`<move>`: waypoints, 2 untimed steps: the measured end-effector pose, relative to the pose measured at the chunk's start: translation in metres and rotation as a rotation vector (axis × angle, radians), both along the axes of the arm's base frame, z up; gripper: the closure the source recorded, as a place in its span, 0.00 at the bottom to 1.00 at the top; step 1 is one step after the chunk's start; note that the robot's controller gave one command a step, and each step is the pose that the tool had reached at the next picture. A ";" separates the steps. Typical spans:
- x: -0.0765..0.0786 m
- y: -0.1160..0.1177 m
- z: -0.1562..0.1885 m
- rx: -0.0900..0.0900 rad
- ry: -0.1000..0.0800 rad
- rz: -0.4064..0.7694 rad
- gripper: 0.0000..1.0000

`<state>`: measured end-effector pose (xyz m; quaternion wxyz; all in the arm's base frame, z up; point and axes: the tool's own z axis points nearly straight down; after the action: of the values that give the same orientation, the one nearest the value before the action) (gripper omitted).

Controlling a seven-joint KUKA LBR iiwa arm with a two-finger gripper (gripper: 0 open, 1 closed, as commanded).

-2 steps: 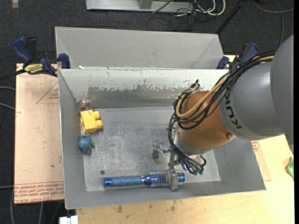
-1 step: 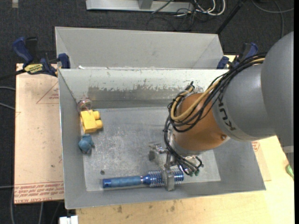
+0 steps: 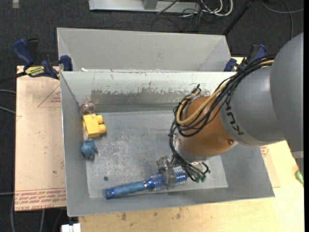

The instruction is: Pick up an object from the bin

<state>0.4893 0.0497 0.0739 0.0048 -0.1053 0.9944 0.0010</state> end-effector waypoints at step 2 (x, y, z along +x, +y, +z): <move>0.024 -0.009 0.073 -0.001 0.013 -0.220 1.00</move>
Offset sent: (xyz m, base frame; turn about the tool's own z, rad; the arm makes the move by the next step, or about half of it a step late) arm 0.0184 -0.0111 0.1237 0.0960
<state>0.5129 0.0410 0.1474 -0.0014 0.0046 1.0000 0.0006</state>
